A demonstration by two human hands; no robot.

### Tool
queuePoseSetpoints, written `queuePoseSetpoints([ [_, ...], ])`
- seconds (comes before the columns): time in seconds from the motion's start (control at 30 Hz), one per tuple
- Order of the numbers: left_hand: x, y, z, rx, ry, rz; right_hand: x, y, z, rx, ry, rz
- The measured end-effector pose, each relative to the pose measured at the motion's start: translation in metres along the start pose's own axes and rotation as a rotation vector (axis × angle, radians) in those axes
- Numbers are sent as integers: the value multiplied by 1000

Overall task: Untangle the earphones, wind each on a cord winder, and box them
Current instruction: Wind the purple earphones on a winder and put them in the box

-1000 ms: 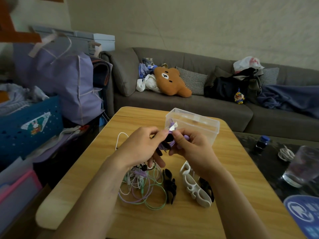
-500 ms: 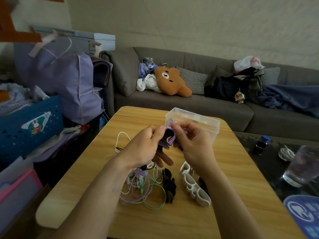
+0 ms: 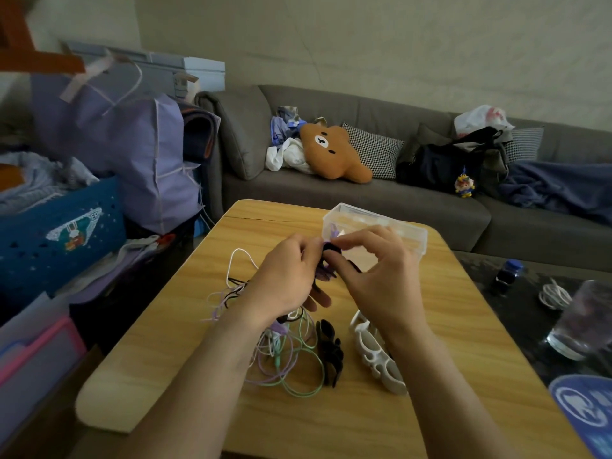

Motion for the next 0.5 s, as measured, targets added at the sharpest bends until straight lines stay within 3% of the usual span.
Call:
queuePoseSetpoints([
  [0.13, 2, 2, 0, -44, 11, 146, -10, 15, -1, -173, -82, 54],
  [0.5, 4, 7, -1, -111, -102, 343, -15, 28, -6, -310, -252, 206],
])
Point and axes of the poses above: each hand's wrist, its own z-axis towards the middle knuckle, its own x-axis out of the back of the hand, y = z × x, the point moved 10 cm from there along z, towards the middle knuckle
